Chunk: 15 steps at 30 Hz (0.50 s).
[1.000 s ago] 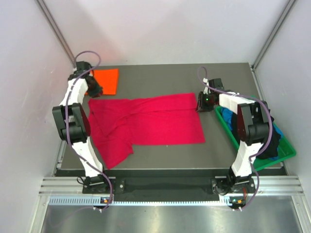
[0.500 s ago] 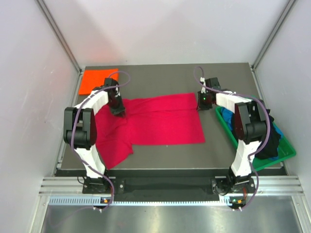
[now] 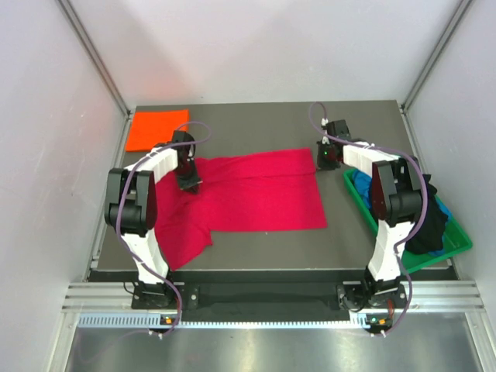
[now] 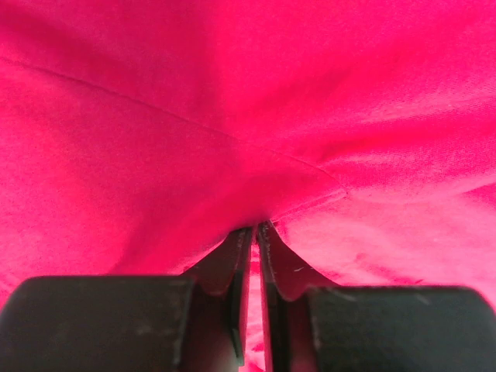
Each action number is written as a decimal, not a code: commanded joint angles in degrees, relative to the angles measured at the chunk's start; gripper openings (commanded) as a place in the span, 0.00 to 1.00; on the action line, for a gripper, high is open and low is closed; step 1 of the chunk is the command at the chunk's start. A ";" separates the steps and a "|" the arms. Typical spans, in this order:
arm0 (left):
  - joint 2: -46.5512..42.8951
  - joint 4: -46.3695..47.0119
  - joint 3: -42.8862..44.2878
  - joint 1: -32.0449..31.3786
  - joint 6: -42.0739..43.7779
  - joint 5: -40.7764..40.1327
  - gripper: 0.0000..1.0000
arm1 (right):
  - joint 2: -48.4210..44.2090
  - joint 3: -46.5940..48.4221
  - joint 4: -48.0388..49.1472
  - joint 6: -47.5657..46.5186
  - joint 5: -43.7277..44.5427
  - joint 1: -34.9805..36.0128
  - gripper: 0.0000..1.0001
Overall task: Fold and stack the t-shirts
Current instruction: Fold the tshirt
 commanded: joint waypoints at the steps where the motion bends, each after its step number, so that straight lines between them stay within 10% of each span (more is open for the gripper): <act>1: -2.15 -2.00 -1.55 -0.04 -0.19 -5.52 0.12 | 1.82 1.71 -0.86 0.21 3.05 -0.08 0.00; 15: -4.36 -4.81 -0.68 -0.04 -0.71 -5.78 0.15 | 0.15 3.29 -2.79 1.79 1.55 0.01 0.00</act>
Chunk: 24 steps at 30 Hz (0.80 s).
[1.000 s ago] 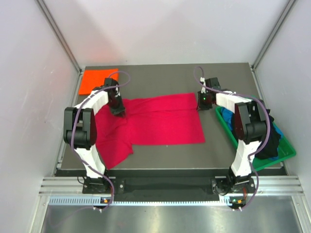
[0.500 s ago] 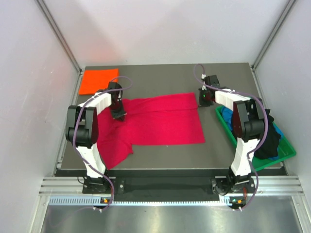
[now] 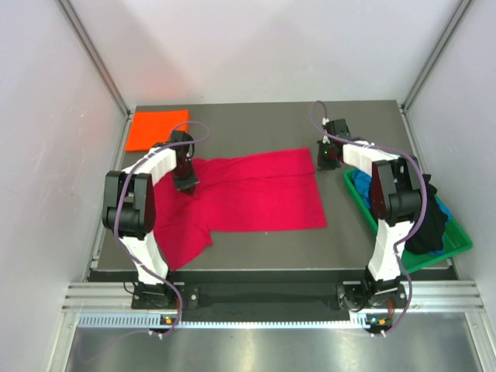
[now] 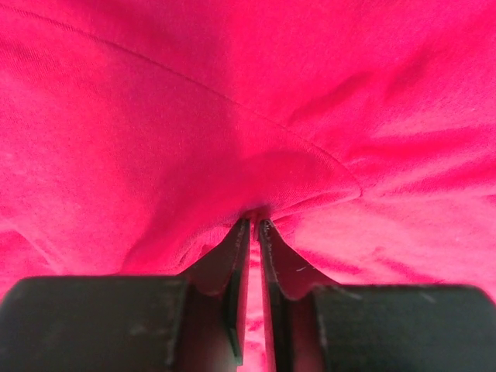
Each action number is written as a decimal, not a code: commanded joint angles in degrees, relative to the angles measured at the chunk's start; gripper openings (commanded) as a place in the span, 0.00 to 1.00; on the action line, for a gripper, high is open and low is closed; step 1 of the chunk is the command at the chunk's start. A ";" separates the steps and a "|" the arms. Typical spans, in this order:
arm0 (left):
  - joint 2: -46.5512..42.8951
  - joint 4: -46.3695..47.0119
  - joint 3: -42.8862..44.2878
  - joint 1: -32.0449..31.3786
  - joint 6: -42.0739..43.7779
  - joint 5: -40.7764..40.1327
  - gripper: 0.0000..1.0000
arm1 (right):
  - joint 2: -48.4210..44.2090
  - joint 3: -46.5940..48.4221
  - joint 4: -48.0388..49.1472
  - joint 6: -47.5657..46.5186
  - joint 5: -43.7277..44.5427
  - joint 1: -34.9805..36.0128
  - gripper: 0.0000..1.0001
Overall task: Fold and stack the t-shirts
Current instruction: Fold the tshirt
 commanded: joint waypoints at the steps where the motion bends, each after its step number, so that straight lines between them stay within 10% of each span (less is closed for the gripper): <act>1: -2.26 -3.02 0.02 0.22 -0.03 -1.01 0.16 | -0.66 2.55 -2.81 1.00 0.09 0.01 0.01; 12: -3.06 -8.47 9.42 1.18 1.11 -7.24 0.28 | -2.25 6.50 -3.44 3.65 -3.50 3.09 0.37; 24: 4.93 -3.55 18.03 10.92 -1.27 -4.97 0.27 | 2.15 13.89 -6.42 -4.09 -8.70 0.98 0.45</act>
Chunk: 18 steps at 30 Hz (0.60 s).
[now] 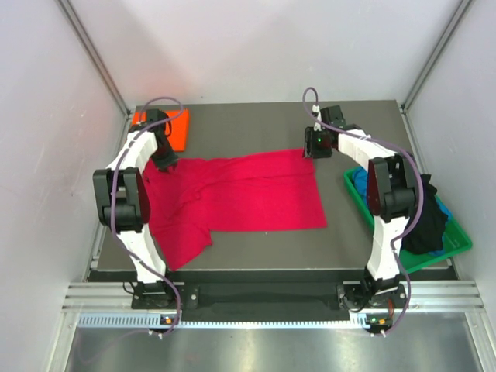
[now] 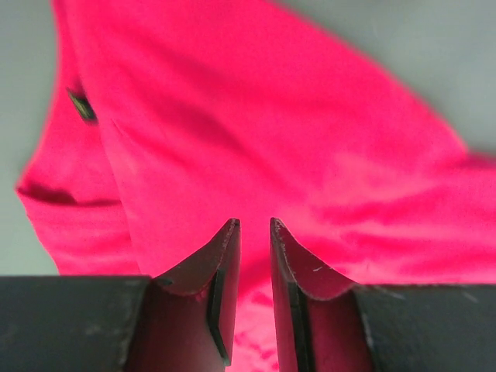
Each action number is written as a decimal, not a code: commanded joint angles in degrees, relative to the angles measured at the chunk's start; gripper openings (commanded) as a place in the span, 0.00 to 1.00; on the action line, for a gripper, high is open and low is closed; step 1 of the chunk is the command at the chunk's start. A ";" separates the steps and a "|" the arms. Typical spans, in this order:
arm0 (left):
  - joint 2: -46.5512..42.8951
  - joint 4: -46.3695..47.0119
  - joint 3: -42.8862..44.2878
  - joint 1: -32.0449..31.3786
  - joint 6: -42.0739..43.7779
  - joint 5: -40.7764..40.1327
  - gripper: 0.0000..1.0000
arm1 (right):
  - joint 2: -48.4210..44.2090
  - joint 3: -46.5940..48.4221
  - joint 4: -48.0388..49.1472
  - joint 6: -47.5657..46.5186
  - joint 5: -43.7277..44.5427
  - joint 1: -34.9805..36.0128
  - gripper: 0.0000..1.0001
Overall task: Fold and stack the t-shirts
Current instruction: Fold the tshirt
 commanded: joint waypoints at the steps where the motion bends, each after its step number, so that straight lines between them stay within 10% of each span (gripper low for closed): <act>1: 3.41 0.76 4.80 4.05 -0.78 -0.42 0.27 | -1.50 1.89 -0.89 -2.80 -2.34 -0.66 0.46; 18: 12.73 6.56 8.22 12.85 -1.49 -0.34 0.25 | 8.52 11.03 -0.63 -10.72 -11.47 -5.58 0.41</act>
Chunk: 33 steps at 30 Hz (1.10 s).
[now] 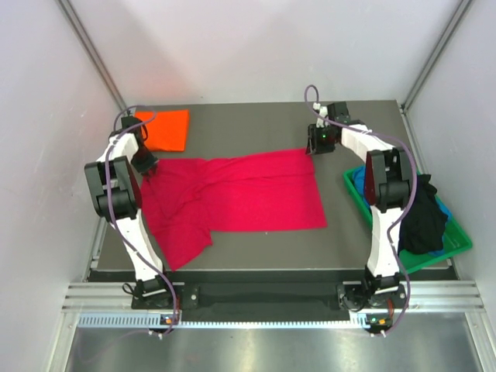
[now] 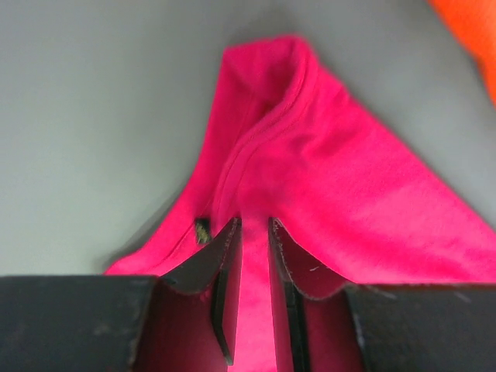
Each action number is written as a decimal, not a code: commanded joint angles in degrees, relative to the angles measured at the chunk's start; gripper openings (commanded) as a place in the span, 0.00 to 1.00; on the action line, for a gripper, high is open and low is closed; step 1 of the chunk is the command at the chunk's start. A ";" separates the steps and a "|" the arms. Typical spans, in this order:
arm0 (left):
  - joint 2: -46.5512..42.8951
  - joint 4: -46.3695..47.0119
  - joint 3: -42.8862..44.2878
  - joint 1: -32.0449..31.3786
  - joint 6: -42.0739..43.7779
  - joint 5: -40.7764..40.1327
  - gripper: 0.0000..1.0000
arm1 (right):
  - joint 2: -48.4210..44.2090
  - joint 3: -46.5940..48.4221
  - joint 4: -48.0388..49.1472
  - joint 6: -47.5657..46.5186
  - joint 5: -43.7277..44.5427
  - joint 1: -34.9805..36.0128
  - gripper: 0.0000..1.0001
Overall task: Fold and stack the t-shirts
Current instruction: Fold the tshirt
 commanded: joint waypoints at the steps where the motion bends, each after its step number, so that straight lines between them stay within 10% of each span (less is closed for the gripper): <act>1: 2.37 1.83 3.29 0.50 -0.83 -1.53 0.25 | 1.50 3.42 1.27 -2.13 -5.62 -2.42 0.41; 17: 4.75 2.45 3.20 1.38 -0.83 -2.68 0.25 | 6.43 4.38 2.59 -3.18 -15.39 -3.03 0.39; 20: 4.93 3.41 3.03 1.56 -1.45 -1.45 0.25 | 6.25 4.65 4.25 0.76 -11.80 -3.12 0.30; 23: 5.37 4.47 3.55 1.73 -1.62 0.13 0.25 | 6.34 4.57 6.45 4.46 -8.36 -3.30 0.00; 33: 4.49 10.88 0.48 4.72 -13.13 5.66 0.25 | 4.76 3.24 11.65 10.26 -0.44 -5.23 0.00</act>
